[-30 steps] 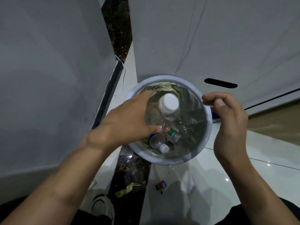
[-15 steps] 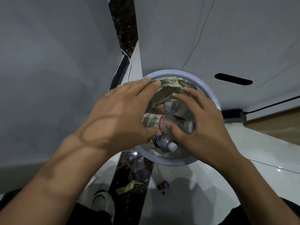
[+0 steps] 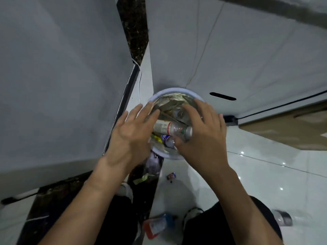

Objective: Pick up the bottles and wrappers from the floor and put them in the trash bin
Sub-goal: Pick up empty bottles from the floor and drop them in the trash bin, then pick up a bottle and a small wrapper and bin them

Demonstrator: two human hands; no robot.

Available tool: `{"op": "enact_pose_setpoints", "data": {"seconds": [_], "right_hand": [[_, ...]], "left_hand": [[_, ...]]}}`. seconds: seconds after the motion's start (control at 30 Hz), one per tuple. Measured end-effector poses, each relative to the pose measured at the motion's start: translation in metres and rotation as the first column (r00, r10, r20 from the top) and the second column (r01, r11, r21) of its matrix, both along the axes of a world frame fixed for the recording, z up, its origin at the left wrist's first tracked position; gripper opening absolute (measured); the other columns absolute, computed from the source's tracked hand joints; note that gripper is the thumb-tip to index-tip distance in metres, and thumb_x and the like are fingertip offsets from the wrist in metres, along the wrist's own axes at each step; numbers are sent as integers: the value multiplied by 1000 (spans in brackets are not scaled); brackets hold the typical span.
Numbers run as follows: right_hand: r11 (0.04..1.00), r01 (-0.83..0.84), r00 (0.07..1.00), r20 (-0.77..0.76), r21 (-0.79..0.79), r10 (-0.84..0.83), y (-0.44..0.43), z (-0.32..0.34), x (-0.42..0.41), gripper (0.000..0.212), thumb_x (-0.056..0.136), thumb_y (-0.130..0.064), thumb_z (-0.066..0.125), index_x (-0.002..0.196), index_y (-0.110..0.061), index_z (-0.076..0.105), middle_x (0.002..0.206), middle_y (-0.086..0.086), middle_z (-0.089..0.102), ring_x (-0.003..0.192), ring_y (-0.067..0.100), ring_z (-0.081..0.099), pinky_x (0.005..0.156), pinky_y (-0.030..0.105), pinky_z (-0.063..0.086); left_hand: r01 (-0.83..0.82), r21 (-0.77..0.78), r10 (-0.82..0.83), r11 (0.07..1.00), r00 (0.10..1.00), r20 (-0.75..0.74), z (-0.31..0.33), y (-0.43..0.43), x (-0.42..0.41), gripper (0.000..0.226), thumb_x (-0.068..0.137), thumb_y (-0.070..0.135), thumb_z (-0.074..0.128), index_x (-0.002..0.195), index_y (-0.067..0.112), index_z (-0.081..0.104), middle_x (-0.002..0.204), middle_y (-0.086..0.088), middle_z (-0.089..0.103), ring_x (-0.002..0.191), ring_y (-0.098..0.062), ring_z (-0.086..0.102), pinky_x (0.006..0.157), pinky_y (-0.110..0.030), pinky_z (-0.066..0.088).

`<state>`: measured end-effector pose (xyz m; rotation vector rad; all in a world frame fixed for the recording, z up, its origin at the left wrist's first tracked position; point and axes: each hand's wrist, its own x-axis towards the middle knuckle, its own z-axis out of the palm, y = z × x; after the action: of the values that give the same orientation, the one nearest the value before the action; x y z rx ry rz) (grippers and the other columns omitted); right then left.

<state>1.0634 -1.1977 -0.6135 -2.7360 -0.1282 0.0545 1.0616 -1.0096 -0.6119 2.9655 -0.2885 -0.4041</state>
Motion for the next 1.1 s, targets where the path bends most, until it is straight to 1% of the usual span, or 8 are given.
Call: {"op": "enact_pose_setpoints", "data": {"seconds": [0.1,0.2,0.33,0.5,0.7,0.87,0.97,1.1], "right_hand": [[999,-9,996,-83,41,13,3,70,-28,78,70,-49,72,143,-29,51,155,0,41,146,25,34,120,54,23],[997,-28,989,-140,73,38,-1,139,-51,83,71,-64,55,145,-29,48,157,2,39,147,26,33,118,57,25],[993,-7,995,-96,119,18,-10,243,-72,83,69,-49,72,146,-27,49,158,4,38,148,27,31,119,59,23],[998,-18,992,-120,68,26,-26,386,-75,86,77,-46,74,153,-33,36,166,-1,21,154,25,16,124,53,10],[997,45,998,32,62,-47,-63,533,-96,85,79,-47,74,153,-33,35,167,-1,18,155,24,12,124,53,8],[985,130,986,90,117,-141,-103,596,-115,88,78,-47,75,154,-38,32,168,-9,9,156,17,2,126,48,-2],[984,145,981,116,100,-156,-121,619,-129,87,80,-48,73,155,-40,27,168,-11,3,155,14,-3,125,45,-6],[985,162,967,187,66,-171,-136,640,-143,86,81,-51,71,154,-39,28,168,-9,4,156,16,-1,125,46,-5]], "left_hand": [[40,0,-40,999,996,81,64,-5,-27,88,66,33,85,145,18,50,156,-6,42,139,-31,44,107,-50,41],[114,-6,-113,993,987,118,147,-17,-31,87,67,42,85,144,21,52,155,-5,44,138,-30,46,109,-50,39],[113,16,-113,993,993,-18,264,-28,-35,88,82,46,72,155,31,25,167,7,11,152,-19,14,121,-44,16],[92,-34,-91,995,995,46,410,-37,-51,87,79,48,73,154,29,31,166,5,17,151,-20,17,118,-44,20],[163,23,-164,986,983,82,565,-64,-70,93,81,54,71,157,34,20,167,9,10,152,-18,14,119,-46,21],[205,56,-213,977,935,283,631,-102,-82,94,80,53,71,157,32,22,167,6,13,152,-21,17,118,-45,23],[239,44,-241,970,920,308,648,-124,-88,95,81,54,71,157,33,19,167,7,11,152,-20,16,119,-44,23],[289,44,-283,956,876,392,669,-142,-88,90,83,56,68,157,33,22,166,6,15,151,-22,19,118,-45,23]]}}
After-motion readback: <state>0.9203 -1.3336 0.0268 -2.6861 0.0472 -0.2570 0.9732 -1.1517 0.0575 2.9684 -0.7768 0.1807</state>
